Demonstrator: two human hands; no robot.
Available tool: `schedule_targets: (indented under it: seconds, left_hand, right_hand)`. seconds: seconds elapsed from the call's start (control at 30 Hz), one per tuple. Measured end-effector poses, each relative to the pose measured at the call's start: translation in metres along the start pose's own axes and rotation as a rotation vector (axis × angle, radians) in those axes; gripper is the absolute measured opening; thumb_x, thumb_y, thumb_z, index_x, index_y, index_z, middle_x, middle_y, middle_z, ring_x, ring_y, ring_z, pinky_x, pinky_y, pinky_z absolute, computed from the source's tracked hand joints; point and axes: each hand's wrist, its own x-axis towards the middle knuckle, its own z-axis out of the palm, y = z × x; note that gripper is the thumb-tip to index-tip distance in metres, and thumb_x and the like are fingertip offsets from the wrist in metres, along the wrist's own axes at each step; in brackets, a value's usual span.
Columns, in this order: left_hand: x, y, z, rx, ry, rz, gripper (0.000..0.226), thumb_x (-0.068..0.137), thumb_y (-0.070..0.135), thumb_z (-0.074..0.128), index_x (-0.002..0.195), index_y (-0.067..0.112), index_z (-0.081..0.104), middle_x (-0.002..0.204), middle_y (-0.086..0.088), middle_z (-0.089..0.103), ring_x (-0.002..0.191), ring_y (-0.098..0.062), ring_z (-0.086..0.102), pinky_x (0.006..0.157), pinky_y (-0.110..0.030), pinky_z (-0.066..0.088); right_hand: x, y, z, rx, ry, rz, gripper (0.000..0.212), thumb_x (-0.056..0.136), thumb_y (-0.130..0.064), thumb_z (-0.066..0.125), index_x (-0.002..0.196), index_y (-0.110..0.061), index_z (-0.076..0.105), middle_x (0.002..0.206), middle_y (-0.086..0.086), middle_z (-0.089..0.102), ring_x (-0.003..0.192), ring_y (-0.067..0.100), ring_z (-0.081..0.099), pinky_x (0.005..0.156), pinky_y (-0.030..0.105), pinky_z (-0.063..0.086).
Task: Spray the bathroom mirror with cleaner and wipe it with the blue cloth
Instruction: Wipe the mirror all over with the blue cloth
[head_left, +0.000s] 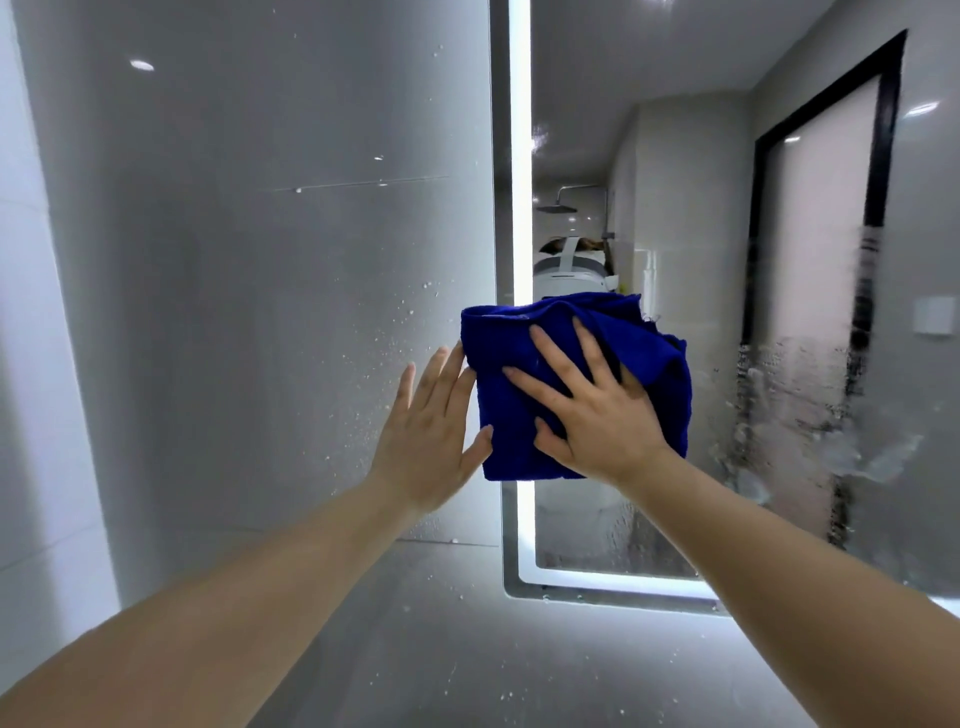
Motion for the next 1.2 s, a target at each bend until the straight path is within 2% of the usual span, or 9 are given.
schedule_targets:
  seconds: [0.17,0.3,0.33,0.5,0.57,0.73,0.93,1.07,1.2]
  left_hand:
    - [-0.006,0.005,-0.005,0.122,-0.053,0.018,0.066,0.095,0.054,0.005,0.147,0.017,0.023,0.154,-0.006,0.023,0.139,-0.029,0.028,0.11,-0.052,0.019]
    - [0.0,0.008,-0.016,0.167,-0.055,-0.038,0.072,0.088,0.057,-0.003,0.149,0.019,-0.003,0.155,0.0,-0.013,0.143,-0.021,-0.01,0.114,-0.044,-0.006]
    - [0.003,0.013,-0.017,0.156,-0.036,-0.032,0.072,0.088,0.058,-0.002,0.148,0.019,-0.006,0.155,0.001,-0.015,0.143,-0.02,-0.013,0.113,-0.043,-0.01]
    - [0.029,0.067,-0.018,0.078,0.056,0.061,0.063,0.094,0.051,0.014,0.149,0.02,0.007,0.157,0.0,0.004,0.144,-0.021,0.005,0.114,-0.045,0.0]
    - [0.04,0.095,-0.013,0.073,0.065,0.08,0.06,0.097,0.047,0.018,0.15,0.019,0.012,0.157,-0.001,0.008,0.144,-0.02,0.006,0.116,-0.045,0.003]
    - [0.065,0.141,-0.002,0.133,0.06,0.101,0.059,0.099,0.046,0.018,0.15,0.018,0.008,0.158,0.001,0.002,0.145,-0.018,-0.004,0.116,-0.039,-0.01]
    - [0.092,0.19,-0.01,0.122,0.101,0.122,0.062,0.099,0.045,0.029,0.15,0.016,0.01,0.158,0.0,0.002,0.145,-0.015,-0.006,0.116,-0.036,-0.01]
    - [0.104,0.221,-0.013,0.11,0.09,0.107,0.064,0.099,0.047,0.027,0.15,0.017,0.002,0.158,0.001,-0.006,0.144,-0.013,-0.013,0.115,-0.035,-0.013]
    - [0.11,0.251,-0.014,0.105,0.107,0.09,0.066,0.098,0.048,0.03,0.15,0.015,0.007,0.158,0.0,0.001,0.145,-0.015,-0.003,0.116,-0.037,-0.009]
  right_hand:
    - [-0.01,0.028,-0.003,-0.026,0.039,-0.103,0.057,0.087,-0.049,0.037,0.143,-0.038,0.033,0.156,0.0,0.025,0.141,0.035,0.022,0.093,0.052,0.043]
    - [-0.024,0.057,-0.011,-0.036,0.038,-0.053,0.057,0.087,-0.049,0.036,0.143,-0.039,0.034,0.156,-0.001,0.023,0.141,0.036,0.02,0.096,0.054,0.039]
    - [-0.029,0.064,-0.014,-0.037,0.03,-0.031,0.057,0.087,-0.05,0.036,0.143,-0.039,0.034,0.156,0.0,0.024,0.141,0.036,0.02,0.096,0.054,0.039]
    - [-0.049,0.101,-0.024,-0.038,-0.006,-0.003,0.058,0.086,-0.05,0.037,0.143,-0.039,0.034,0.156,0.0,0.025,0.141,0.036,0.022,0.089,0.051,0.046]
    - [-0.058,0.117,-0.028,-0.039,-0.004,0.018,0.058,0.086,-0.05,0.037,0.143,-0.039,0.033,0.156,0.0,0.025,0.141,0.035,0.021,0.086,0.05,0.048]
    - [-0.087,0.166,-0.041,-0.041,0.0,0.119,0.057,0.086,-0.049,0.035,0.142,-0.037,0.036,0.155,0.001,0.026,0.141,0.034,0.018,0.084,0.053,0.049]
    - [-0.118,0.226,-0.048,-0.053,0.016,0.134,0.058,0.086,-0.05,0.034,0.143,-0.037,0.033,0.156,0.001,0.024,0.142,0.035,0.017,0.083,0.054,0.049]
    - [-0.134,0.26,-0.056,-0.061,0.014,0.111,0.056,0.087,-0.049,0.034,0.142,-0.037,0.034,0.155,0.001,0.025,0.141,0.035,0.017,0.081,0.053,0.049]
    - [-0.156,0.301,-0.065,-0.07,0.017,0.097,0.056,0.087,-0.046,0.034,0.142,-0.036,0.035,0.155,0.001,0.026,0.14,0.036,0.019,0.081,0.052,0.049]
